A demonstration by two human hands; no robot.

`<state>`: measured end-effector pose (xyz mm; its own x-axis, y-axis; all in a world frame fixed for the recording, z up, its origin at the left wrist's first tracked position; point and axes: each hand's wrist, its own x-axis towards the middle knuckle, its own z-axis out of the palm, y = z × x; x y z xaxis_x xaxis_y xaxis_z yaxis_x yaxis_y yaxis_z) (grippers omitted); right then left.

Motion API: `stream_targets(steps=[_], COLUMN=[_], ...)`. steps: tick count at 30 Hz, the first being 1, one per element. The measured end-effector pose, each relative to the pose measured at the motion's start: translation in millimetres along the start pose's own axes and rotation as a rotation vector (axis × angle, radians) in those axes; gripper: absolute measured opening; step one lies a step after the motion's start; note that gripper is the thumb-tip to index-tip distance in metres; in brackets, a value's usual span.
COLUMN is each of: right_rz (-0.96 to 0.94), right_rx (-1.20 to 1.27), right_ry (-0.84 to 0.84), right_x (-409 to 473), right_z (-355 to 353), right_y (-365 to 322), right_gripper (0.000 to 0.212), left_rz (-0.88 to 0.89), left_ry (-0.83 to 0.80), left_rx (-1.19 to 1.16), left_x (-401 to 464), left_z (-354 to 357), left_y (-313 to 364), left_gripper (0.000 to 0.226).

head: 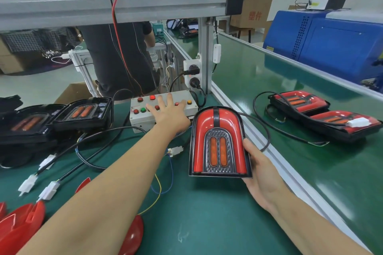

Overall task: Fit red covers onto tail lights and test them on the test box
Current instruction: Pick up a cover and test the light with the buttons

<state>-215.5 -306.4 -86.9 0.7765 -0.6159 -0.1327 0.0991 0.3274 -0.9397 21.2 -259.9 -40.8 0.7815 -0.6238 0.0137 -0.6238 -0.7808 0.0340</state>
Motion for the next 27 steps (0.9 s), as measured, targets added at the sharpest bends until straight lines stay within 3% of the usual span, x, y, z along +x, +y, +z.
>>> stream_targets(steps=[21, 27], right_rz=[0.025, 0.075], right_rx=[-0.03, -0.084], right_ry=[0.056, 0.083], right_x=[-4.0, -2.6], right_z=[8.5, 13.6], right_y=[-6.4, -10.9], right_gripper=[0.036, 0.04], left_rz=[0.024, 0.047], left_ry=[-0.009, -0.043], left_rx=[-0.013, -0.195], left_x=[4.5, -4.2], left_z=[-2.8, -16.5], left_y=[-5.7, -14.2], left_gripper=[0.072, 0.069])
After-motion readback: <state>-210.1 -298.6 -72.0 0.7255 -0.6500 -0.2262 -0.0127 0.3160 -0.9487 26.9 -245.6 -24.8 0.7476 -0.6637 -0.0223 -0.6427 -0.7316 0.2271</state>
